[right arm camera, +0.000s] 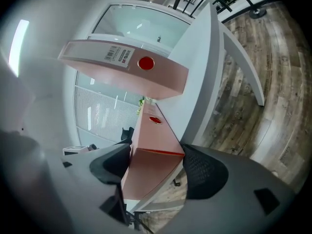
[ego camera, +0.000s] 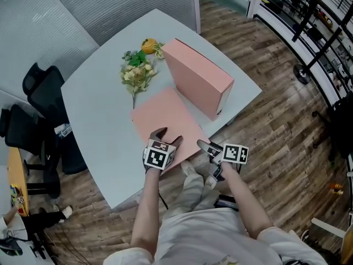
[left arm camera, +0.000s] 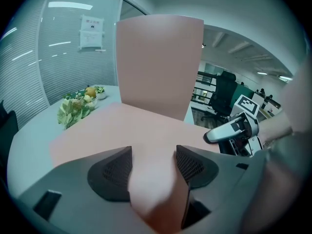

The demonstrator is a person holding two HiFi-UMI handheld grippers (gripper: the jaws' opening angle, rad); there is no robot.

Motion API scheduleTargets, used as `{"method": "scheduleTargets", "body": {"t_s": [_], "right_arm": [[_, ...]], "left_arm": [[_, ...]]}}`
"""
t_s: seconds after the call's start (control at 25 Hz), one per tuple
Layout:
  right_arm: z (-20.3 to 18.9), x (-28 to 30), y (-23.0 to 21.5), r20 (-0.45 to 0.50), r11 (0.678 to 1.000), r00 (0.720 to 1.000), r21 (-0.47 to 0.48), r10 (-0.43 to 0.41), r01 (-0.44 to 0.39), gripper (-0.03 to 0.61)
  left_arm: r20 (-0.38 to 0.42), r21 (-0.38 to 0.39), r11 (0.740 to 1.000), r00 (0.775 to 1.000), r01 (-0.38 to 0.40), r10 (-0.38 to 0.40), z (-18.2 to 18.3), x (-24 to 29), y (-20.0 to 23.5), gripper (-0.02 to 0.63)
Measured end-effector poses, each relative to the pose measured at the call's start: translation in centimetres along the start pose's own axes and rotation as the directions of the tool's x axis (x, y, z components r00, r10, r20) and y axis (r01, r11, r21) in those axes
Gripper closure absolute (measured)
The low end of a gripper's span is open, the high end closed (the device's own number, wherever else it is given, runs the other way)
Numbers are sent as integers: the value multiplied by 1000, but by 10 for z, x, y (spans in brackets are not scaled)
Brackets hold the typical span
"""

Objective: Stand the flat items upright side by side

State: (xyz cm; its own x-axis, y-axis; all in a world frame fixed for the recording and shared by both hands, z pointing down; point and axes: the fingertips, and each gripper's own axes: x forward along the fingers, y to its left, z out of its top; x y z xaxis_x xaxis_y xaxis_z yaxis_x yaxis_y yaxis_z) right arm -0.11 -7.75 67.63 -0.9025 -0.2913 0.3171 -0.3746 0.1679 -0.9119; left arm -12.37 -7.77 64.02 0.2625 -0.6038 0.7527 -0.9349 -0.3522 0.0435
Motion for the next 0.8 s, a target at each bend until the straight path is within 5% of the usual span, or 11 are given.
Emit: {"method": "scheduleTargets", "body": {"t_s": [0.8], "right_arm": [[12, -27, 22, 52, 994, 997, -82, -64, 68, 232]], "left_arm": [[101, -82, 996, 994, 45, -37, 9, -13, -13, 341]]}}
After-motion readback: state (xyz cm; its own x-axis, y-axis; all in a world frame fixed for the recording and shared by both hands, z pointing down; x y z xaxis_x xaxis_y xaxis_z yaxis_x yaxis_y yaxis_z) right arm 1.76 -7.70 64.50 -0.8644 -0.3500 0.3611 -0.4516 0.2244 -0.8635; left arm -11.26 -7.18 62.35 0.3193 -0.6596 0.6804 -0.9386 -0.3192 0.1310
